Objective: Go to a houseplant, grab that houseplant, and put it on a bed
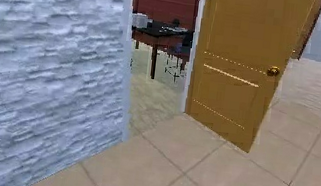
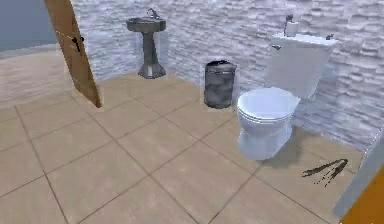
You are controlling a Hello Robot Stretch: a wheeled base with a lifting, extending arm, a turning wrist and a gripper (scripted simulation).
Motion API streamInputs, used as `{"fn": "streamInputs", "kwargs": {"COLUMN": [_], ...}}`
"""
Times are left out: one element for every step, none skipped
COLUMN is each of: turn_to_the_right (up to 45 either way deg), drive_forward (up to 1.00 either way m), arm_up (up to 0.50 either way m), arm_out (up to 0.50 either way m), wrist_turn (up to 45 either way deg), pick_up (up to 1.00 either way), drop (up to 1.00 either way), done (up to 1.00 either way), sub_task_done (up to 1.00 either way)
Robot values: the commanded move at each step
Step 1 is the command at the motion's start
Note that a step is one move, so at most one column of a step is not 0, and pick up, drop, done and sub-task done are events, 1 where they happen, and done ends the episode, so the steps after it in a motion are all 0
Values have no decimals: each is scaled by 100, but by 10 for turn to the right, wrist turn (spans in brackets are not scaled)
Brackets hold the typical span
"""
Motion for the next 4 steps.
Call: {"fn": "streamInputs", "kwargs": {"turn_to_the_right": [0, 0, 0, -420], "drive_forward": [100, 45, 45, 0], "arm_up": [0, 0, 0, 0], "arm_out": [0, 0, 0, 0], "wrist_turn": [0, 0, 0, 0], "pick_up": [0, 0, 0, 0], "drop": [0, 0, 0, 0], "done": [0, 0, 0, 0], "sub_task_done": [0, 0, 0, 0]}}
